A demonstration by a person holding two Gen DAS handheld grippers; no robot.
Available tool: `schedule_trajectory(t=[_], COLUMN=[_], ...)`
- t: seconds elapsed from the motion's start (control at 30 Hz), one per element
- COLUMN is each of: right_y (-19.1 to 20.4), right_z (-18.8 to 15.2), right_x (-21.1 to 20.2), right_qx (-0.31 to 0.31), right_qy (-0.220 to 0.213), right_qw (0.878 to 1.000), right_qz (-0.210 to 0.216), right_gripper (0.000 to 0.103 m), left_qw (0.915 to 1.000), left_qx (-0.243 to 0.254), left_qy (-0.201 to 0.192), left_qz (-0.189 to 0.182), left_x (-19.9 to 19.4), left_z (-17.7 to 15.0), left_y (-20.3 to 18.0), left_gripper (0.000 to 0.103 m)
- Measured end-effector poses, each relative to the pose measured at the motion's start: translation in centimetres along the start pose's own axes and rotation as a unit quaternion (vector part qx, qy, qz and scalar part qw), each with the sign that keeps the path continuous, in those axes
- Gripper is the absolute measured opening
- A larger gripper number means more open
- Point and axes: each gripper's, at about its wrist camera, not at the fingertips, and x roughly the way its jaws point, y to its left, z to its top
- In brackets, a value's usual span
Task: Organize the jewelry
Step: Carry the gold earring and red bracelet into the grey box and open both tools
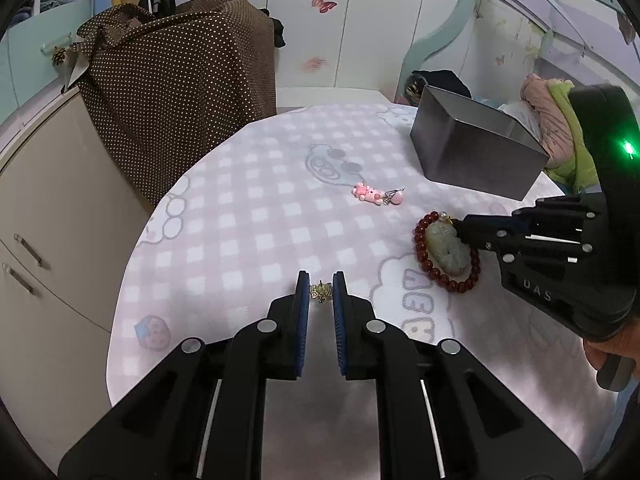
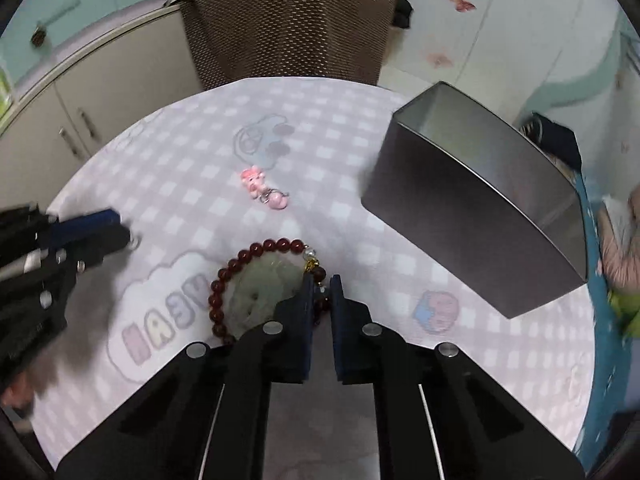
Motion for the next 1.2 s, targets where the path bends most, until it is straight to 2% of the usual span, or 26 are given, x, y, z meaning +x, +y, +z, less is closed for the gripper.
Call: schedule_trajectory(t=[0.17, 0.43, 0.73, 0.93, 1.1, 1.2], right_y=[-0.6, -0.9, -1.1, -2.7, -4.9, -6.7], right_z=[-0.8, 0.2, 1.2, 2.0, 3.6, 4.5], right_x=[-1.3, -6.6, -12.2, -15.8, -18.5, -19.6], right_qx=[0.017, 0.015, -0.005, 0.001, 0.012, 0.023], right_qy=[-0.014, -0.071, -0.121, -0.157, -0.186, -0.196], right_qw=[0.999, 0.996, 0.992, 0.987, 0.982, 0.98], right_qz=[0.026, 0.057, 0.039, 0.027, 0.009, -0.004], right_gripper=[0.006, 0.006, 0.006, 0.005, 0.005, 0.005], left_qw=[1.0, 0.9997, 0.998, 0.9949, 0.9912, 0.9905], left_qx=[-0.002, 0.0, 0.02, 0.042, 0.059, 0.061], left_qy=[-0.005, -0.026, -0.06, -0.091, -0.114, -0.113], left_qz=[0.0, 0.003, -0.004, -0.012, -0.032, -0.049], left_x=[-0.6, -2.7, -6.0, -8.4, -9.9, -9.6], left_z=[0.1, 1.2, 3.5, 6.6, 11.2, 13.7], left_y=[0.2, 0.1, -1.5, -3.6, -5.7, -6.8], left_gripper=[0.012, 0.012, 0.012, 0.012, 0.012, 0.012])
